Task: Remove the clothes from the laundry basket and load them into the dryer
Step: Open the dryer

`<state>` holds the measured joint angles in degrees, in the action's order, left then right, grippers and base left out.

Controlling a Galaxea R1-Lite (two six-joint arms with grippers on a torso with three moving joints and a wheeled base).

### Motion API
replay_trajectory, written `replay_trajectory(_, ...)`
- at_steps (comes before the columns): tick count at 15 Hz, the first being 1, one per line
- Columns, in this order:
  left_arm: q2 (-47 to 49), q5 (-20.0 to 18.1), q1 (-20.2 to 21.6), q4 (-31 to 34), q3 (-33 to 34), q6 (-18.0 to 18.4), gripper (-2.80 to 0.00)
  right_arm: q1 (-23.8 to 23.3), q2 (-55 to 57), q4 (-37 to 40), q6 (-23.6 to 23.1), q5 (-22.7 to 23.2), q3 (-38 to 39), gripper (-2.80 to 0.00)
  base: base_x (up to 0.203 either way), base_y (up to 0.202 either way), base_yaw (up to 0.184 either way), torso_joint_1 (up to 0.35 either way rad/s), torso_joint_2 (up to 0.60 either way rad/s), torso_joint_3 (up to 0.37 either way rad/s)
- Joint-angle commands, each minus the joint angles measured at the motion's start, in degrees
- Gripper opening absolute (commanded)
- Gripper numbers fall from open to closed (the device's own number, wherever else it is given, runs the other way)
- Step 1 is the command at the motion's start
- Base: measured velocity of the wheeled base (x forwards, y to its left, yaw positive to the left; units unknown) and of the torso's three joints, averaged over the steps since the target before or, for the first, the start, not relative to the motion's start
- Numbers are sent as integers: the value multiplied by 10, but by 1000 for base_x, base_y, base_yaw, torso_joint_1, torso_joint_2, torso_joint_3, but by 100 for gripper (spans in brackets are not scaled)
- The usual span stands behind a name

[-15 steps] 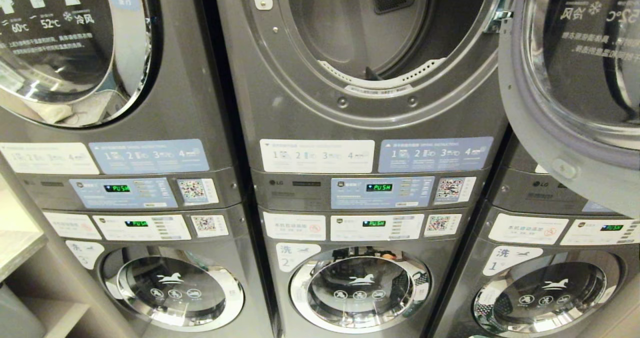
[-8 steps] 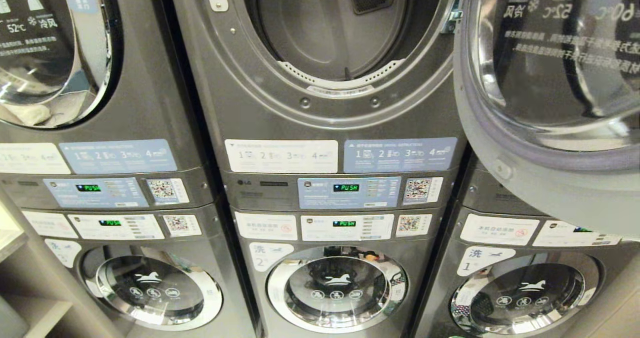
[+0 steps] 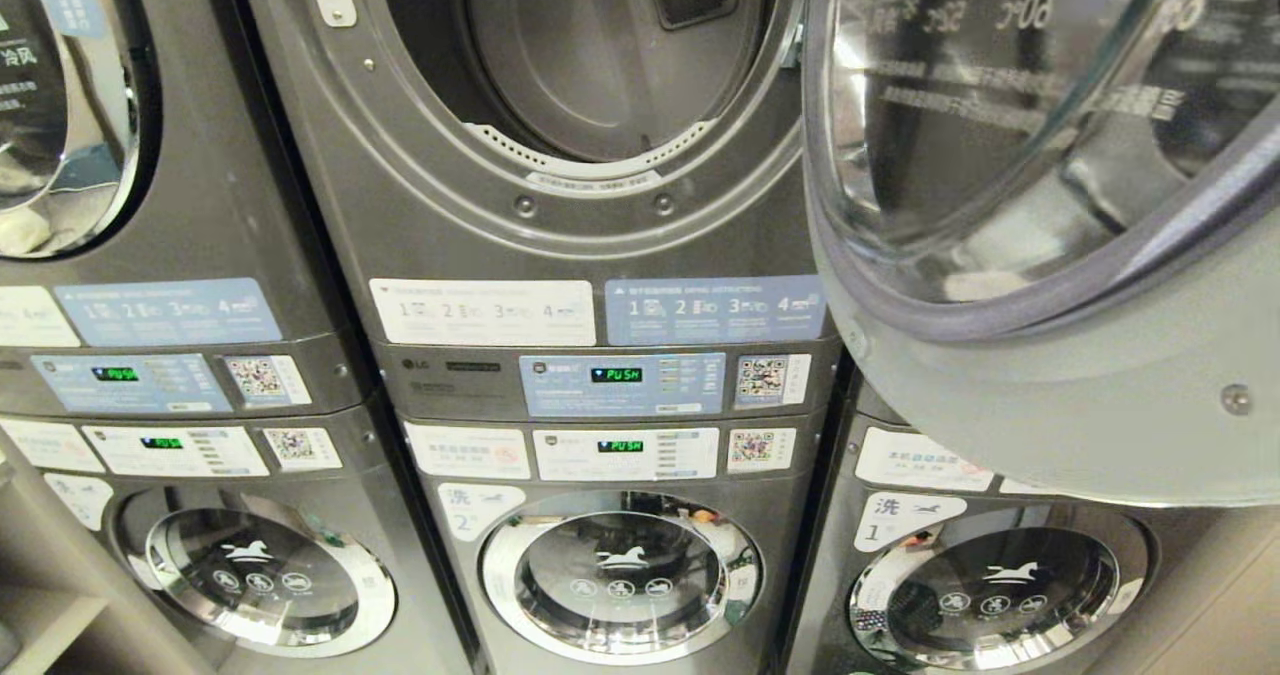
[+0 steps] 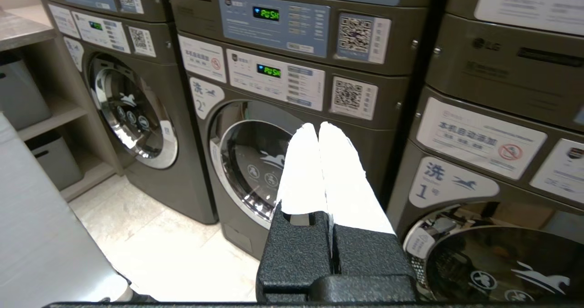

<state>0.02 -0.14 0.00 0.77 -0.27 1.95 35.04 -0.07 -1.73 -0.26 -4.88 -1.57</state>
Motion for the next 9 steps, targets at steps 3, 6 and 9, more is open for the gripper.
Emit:
replay_trajectory(3,0,-1,0,0,1,1,-280,0,-22,0,3,0,0,-280,0,-165,0,-2,2,1)
replay_trajectory(6,0,-3,0,0,0,6,-280,0,-22,1,1,1,0,-280,0,-21,0,2,1,1)
replay_trajectory(9,-1,-29,-1,1,-7,68,-280,0,-22,0,-3,2,0,-280,0,0,0,0,0,0)
